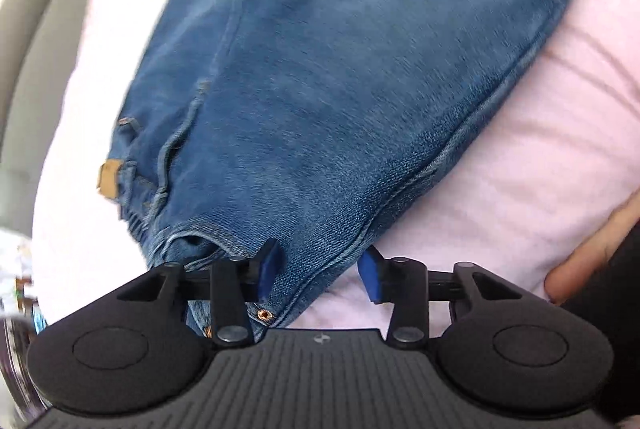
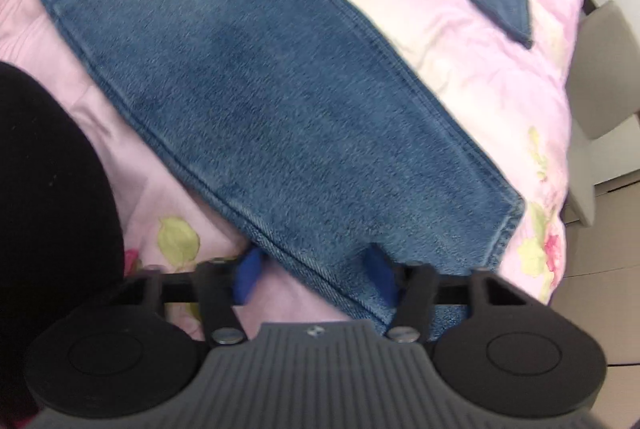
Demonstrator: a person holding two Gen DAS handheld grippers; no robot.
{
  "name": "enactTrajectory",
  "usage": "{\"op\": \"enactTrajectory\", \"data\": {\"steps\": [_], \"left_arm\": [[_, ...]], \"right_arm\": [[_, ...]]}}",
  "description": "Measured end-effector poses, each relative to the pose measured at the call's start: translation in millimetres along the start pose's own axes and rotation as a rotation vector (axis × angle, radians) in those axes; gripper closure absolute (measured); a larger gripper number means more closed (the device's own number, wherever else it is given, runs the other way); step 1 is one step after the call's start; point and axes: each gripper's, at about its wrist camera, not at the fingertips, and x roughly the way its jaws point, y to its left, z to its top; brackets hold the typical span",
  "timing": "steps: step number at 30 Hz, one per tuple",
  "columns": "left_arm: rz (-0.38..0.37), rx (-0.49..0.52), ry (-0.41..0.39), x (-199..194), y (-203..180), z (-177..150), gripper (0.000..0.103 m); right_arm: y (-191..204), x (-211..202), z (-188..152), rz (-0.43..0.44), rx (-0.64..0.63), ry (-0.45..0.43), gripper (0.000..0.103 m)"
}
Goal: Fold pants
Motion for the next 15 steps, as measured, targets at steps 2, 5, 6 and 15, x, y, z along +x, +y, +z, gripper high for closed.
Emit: {"op": "enactTrajectory", "data": {"steps": [2, 5, 6, 15], "left_arm": [[0.026, -0.056, -0.014, -8, 4, 3, 0.058], [0.067, -0.15, -0.047, -23, 9, 10, 0.061], [0.081, -0.18, -0.057, -29, 14, 11, 0.062], [0.207, -0.429, -0.143, -79, 75, 46, 0.066]], "right_arm": [[3, -10, 0, -0.029, 0.002, -0.021, 0.083], [1, -29, 2, -0.109, 0.032, -0.08, 0.094], [-3, -40, 5, -0.136, 0.054, -0.108, 0.094], [-47, -101, 74, -0.37, 0.098, -0.224, 0.1]]}}
